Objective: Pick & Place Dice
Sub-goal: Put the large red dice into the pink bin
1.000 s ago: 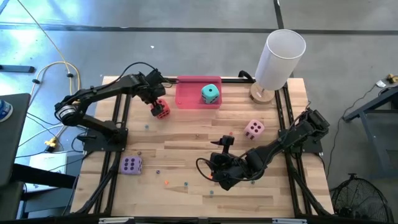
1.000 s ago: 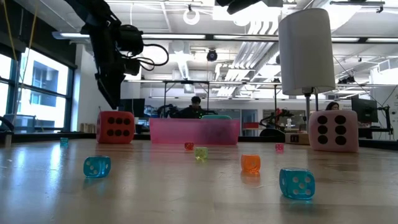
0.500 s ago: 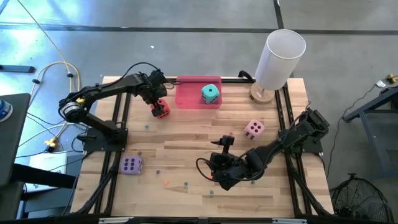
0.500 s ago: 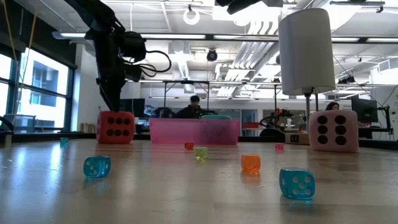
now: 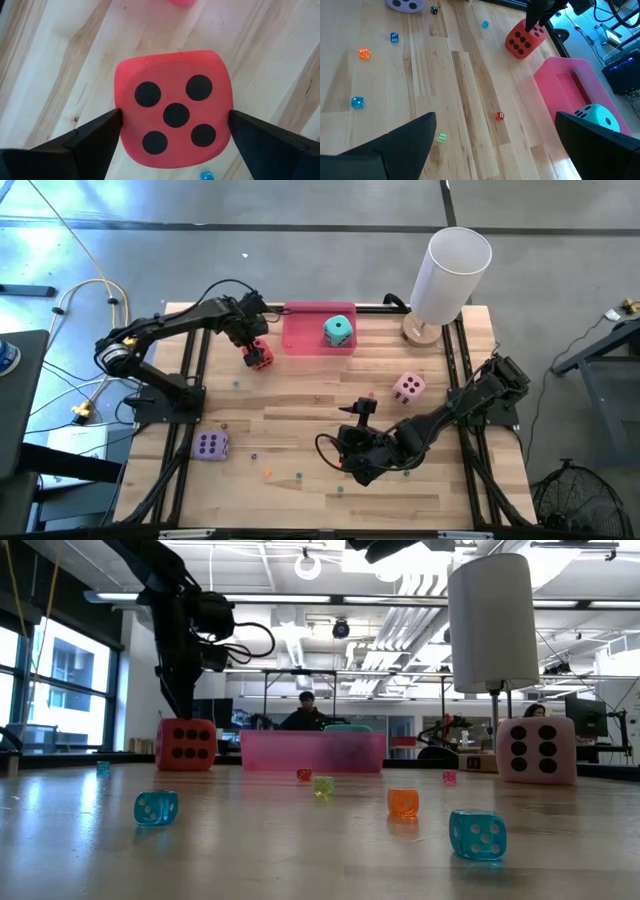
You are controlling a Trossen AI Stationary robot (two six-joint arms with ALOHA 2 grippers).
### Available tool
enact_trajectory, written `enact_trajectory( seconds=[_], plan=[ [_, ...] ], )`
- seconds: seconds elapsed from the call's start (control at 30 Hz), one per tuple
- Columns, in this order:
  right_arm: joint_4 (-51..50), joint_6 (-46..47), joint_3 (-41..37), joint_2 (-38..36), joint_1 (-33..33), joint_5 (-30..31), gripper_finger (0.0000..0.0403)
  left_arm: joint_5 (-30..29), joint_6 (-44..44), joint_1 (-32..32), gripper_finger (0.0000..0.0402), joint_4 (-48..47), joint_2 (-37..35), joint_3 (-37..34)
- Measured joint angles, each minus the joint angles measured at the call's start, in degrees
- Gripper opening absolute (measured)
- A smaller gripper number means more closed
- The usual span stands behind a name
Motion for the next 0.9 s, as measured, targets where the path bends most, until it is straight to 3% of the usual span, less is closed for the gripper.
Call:
enact_trajectory(
  seconds=[0.23,0.63,0.9],
  plan=[
    [0.0,0.0,0.0,0.0,0.0,-0.02,0.04,0.2,3.58,-0.02,0.0356,-0.89,4.98,0.22],
    [0.0,0.22,0.0,0.0,0.0,-0.02,0.04,0.13,3.84,-0.04,0.0356,0.03,5.06,0.09],
    [-0.02,0.22,0.0,0.02,0.0,-0.02,0.04,1.49,4.89,0.0,0.0356,7.26,4.9,-3.43]
  ],
)
